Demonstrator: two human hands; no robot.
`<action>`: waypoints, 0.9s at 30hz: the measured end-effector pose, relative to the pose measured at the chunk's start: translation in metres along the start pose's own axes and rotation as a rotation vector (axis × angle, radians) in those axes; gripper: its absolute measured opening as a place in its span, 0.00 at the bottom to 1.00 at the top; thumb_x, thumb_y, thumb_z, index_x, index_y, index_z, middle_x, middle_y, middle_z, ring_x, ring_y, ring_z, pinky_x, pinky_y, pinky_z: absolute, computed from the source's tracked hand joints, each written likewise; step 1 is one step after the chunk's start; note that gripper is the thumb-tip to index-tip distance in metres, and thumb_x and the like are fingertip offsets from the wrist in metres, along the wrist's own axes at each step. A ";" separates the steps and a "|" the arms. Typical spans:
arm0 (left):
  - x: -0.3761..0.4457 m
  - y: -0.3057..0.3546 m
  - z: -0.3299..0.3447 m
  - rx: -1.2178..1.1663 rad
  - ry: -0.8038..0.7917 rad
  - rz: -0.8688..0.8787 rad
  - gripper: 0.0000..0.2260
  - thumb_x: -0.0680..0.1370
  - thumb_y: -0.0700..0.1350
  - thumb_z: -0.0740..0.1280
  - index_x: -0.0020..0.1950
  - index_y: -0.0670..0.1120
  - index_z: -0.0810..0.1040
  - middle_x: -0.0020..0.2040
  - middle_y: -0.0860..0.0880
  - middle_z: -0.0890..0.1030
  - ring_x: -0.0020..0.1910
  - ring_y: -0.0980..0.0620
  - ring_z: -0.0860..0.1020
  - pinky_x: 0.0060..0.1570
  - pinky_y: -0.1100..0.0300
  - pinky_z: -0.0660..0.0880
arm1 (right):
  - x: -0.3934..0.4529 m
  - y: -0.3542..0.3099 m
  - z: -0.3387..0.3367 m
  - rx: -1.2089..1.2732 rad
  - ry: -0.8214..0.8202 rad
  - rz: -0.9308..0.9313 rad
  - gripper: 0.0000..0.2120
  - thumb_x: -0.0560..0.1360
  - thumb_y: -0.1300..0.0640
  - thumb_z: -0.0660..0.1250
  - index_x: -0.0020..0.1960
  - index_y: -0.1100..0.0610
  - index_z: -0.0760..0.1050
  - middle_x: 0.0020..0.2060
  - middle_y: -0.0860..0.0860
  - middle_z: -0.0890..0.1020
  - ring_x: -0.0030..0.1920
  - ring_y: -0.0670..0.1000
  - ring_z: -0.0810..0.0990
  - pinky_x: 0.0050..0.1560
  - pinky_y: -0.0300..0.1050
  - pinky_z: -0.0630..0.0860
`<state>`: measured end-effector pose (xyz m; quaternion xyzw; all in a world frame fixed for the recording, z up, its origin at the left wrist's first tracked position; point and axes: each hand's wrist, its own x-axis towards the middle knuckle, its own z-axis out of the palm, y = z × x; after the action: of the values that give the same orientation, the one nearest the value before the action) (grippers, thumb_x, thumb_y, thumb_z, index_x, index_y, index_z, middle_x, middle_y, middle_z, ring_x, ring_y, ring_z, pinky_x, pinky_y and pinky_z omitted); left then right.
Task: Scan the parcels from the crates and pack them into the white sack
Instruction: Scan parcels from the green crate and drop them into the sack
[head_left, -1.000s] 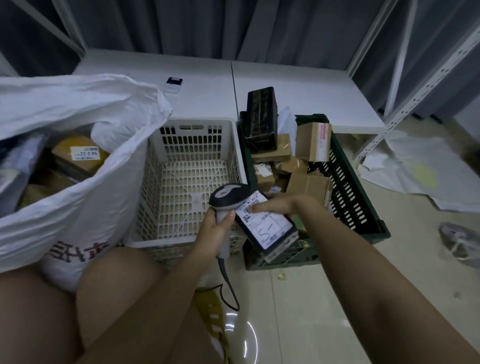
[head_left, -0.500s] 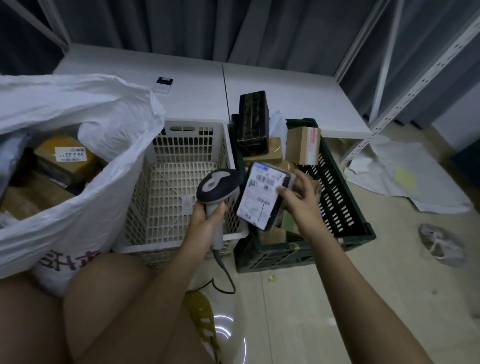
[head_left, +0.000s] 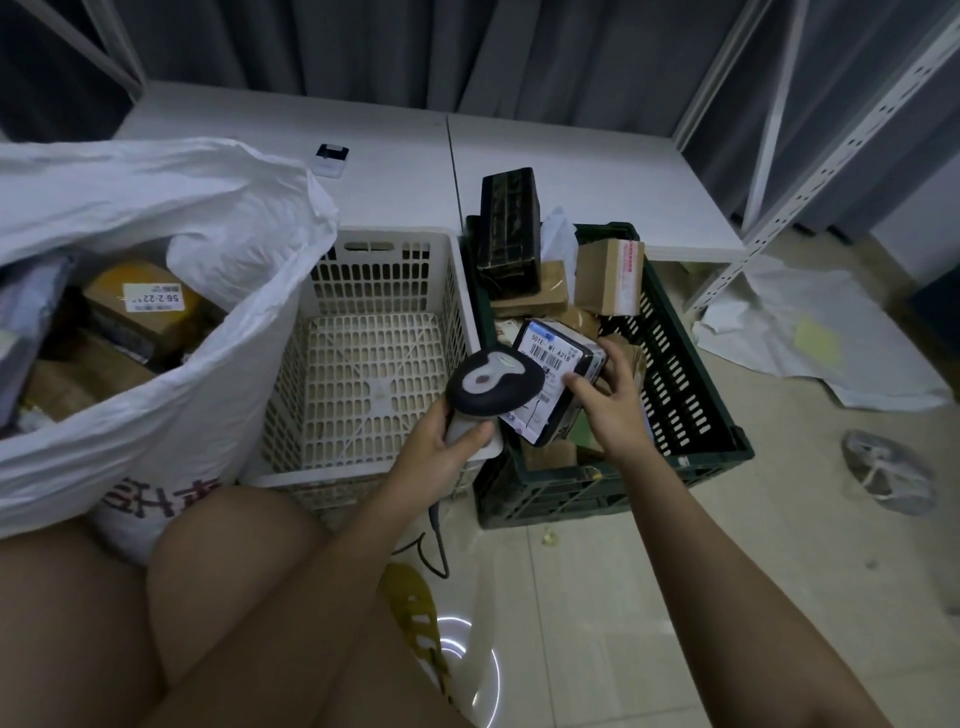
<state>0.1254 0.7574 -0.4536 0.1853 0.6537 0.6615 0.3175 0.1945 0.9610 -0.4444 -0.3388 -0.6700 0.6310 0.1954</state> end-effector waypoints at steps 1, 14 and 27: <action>-0.001 0.000 0.001 0.016 -0.009 0.007 0.15 0.78 0.40 0.65 0.64 0.48 0.71 0.55 0.53 0.79 0.56 0.54 0.78 0.58 0.64 0.73 | -0.001 -0.001 0.000 0.008 -0.001 0.000 0.27 0.77 0.63 0.67 0.73 0.52 0.64 0.57 0.48 0.75 0.50 0.41 0.76 0.35 0.29 0.76; -0.003 0.006 0.006 -0.006 0.003 0.013 0.14 0.78 0.38 0.65 0.62 0.48 0.71 0.56 0.52 0.79 0.54 0.59 0.78 0.57 0.67 0.73 | -0.004 -0.005 0.000 0.014 -0.007 0.004 0.26 0.77 0.63 0.68 0.72 0.50 0.64 0.52 0.42 0.74 0.48 0.38 0.75 0.34 0.28 0.75; 0.000 0.002 0.003 0.053 0.016 0.010 0.18 0.78 0.40 0.65 0.68 0.41 0.70 0.59 0.44 0.79 0.57 0.51 0.77 0.58 0.65 0.73 | 0.000 0.001 -0.003 0.031 -0.004 0.025 0.26 0.77 0.63 0.68 0.72 0.50 0.64 0.53 0.42 0.74 0.50 0.41 0.76 0.36 0.32 0.78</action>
<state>0.1273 0.7600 -0.4516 0.1920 0.6725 0.6470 0.3040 0.1971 0.9633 -0.4450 -0.3430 -0.6562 0.6443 0.1915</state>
